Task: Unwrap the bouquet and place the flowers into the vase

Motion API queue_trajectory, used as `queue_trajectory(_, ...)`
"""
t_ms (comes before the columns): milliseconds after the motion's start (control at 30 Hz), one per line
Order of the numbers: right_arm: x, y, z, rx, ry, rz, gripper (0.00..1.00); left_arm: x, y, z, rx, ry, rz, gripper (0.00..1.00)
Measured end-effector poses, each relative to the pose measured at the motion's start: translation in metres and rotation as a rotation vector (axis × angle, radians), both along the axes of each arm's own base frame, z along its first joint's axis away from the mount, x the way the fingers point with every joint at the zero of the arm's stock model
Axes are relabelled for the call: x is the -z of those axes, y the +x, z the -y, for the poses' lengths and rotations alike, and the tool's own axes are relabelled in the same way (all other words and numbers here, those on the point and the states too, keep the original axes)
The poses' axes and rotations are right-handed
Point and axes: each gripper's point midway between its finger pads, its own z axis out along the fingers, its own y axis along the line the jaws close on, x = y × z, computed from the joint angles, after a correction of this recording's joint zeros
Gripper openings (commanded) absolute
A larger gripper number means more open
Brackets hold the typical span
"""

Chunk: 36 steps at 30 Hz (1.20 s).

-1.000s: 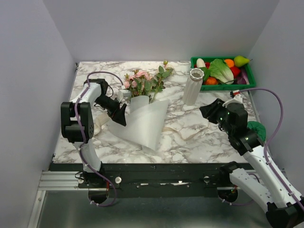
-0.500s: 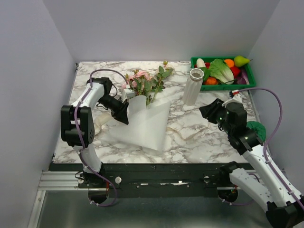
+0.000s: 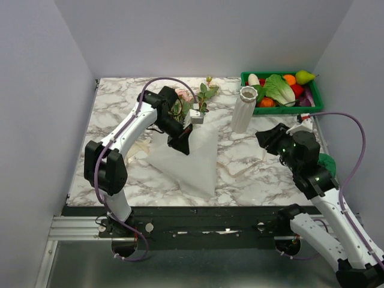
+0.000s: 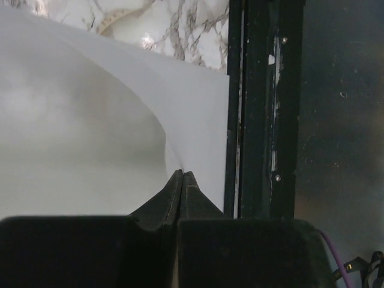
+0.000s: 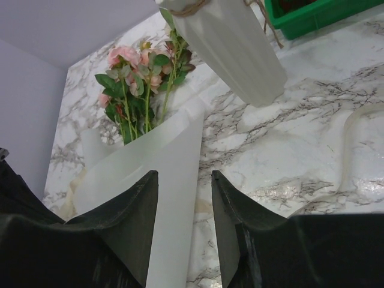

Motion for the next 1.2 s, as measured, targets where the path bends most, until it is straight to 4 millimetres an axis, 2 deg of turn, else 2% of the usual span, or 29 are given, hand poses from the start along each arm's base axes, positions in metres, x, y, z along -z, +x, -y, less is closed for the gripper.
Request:
queue_trajectory(167,-0.008,-0.005,0.008,0.027,-0.008,0.018,0.5,-0.032,-0.011,0.039,0.062,-0.047,0.028,0.03)
queue_trajectory(367,-0.03,-0.018,0.024,0.078,-0.021,0.072,0.52,-0.049,-0.026,0.091,0.138,-0.066,-0.002,0.02)
queue_trajectory(400,-0.035,-0.021,0.027,0.087,-0.021,0.084,0.53,-0.051,-0.029,0.101,0.155,-0.07,-0.006,0.06)
queue_trajectory(467,-0.045,-0.025,0.033,0.106,-0.016,0.111,0.58,-0.055,-0.037,0.119,0.18,-0.073,-0.018,0.27)
queue_trajectory(500,-0.052,-0.028,0.036,0.117,-0.013,0.13,0.6,-0.056,-0.041,0.126,0.188,-0.073,-0.024,0.65)
queue_trajectory(567,-0.061,-0.033,0.041,0.134,-0.009,0.153,0.63,-0.06,-0.051,0.144,0.203,-0.077,-0.04,0.99)
queue_trajectory(667,-0.066,-0.036,0.048,0.159,-0.012,0.165,0.65,-0.067,-0.063,0.164,0.203,-0.082,-0.065,0.99)
queue_trajectory(767,-0.062,-0.037,0.051,0.174,-0.024,0.151,0.66,-0.075,-0.063,0.177,0.19,-0.101,-0.059,0.99)
queue_trajectory(867,-0.062,-0.037,0.054,0.185,-0.029,0.15,0.68,-0.08,-0.052,0.177,0.151,-0.104,-0.032,0.99)
queue_trajectory(967,-0.069,-0.04,0.058,0.201,-0.036,0.165,0.7,-0.073,-0.03,0.165,0.078,-0.076,0.007,0.99)
queue_trajectory(1100,-0.094,-0.049,0.065,0.215,-0.032,0.222,0.71,-0.048,0.022,0.121,-0.113,-0.003,0.046,0.99)
queue_trajectory(1200,-0.113,-0.054,0.068,0.217,-0.019,0.266,0.71,-0.017,0.073,0.082,-0.289,0.079,0.09,0.99)
